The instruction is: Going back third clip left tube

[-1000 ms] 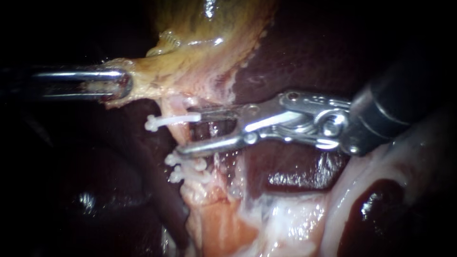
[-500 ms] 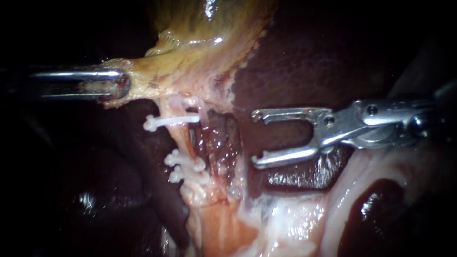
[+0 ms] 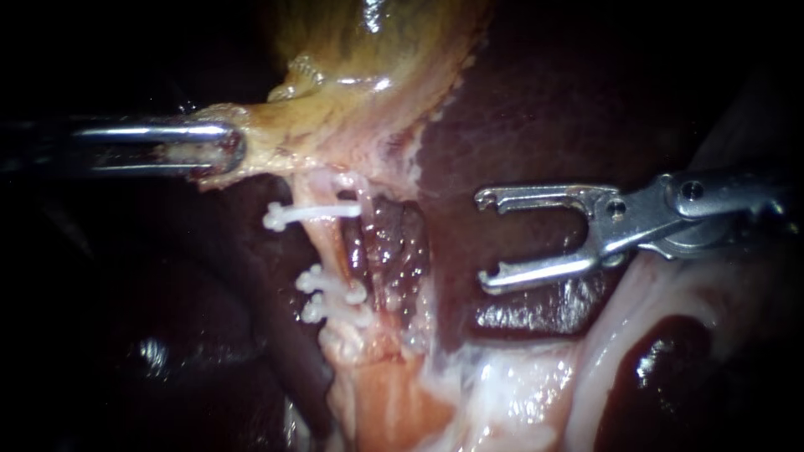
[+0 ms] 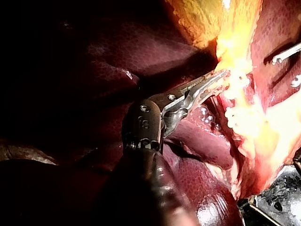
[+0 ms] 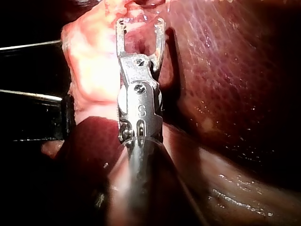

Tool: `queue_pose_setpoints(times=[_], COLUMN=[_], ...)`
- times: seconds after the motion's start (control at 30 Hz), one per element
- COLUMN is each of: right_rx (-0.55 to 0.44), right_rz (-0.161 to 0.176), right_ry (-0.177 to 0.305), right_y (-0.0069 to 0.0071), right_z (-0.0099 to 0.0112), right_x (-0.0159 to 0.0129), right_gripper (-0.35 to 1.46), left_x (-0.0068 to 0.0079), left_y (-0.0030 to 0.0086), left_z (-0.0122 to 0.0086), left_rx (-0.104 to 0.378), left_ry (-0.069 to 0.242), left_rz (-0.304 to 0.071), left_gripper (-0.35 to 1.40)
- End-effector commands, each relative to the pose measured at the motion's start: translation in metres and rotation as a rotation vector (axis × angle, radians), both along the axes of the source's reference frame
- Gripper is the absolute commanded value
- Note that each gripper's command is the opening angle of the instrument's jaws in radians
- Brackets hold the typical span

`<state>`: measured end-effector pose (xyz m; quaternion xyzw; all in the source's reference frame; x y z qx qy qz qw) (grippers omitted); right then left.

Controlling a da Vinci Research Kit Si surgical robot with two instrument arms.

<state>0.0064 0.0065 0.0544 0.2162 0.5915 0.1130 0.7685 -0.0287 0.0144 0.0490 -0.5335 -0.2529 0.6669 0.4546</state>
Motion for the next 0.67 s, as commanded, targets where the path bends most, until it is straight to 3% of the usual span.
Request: queue_pose_setpoints(times=[0.03, 0.33, 0.67], right_rx=[0.000, -0.001, 0.002], right_rz=[0.001, 0.002, -0.007], right_ry=[0.000, -0.001, 0.005], right_y=[0.0000, -0.0001, -0.0003], right_z=[0.0000, -0.0002, -0.0005], right_x=[0.0000, 0.0000, 0.0002], right_gripper=[0.50, 0.50, 0.50], left_x=[-0.0003, -0.0031, -0.0032], left_y=[0.0000, -0.0006, -0.0008], left_z=[0.0003, 0.0029, 0.0030], left_rx=[-0.001, -0.012, -0.013], left_ry=[0.002, 0.001, 0.000], left_rz=[-0.002, 0.000, 0.002], left_gripper=[-0.35, -0.35, -0.35])
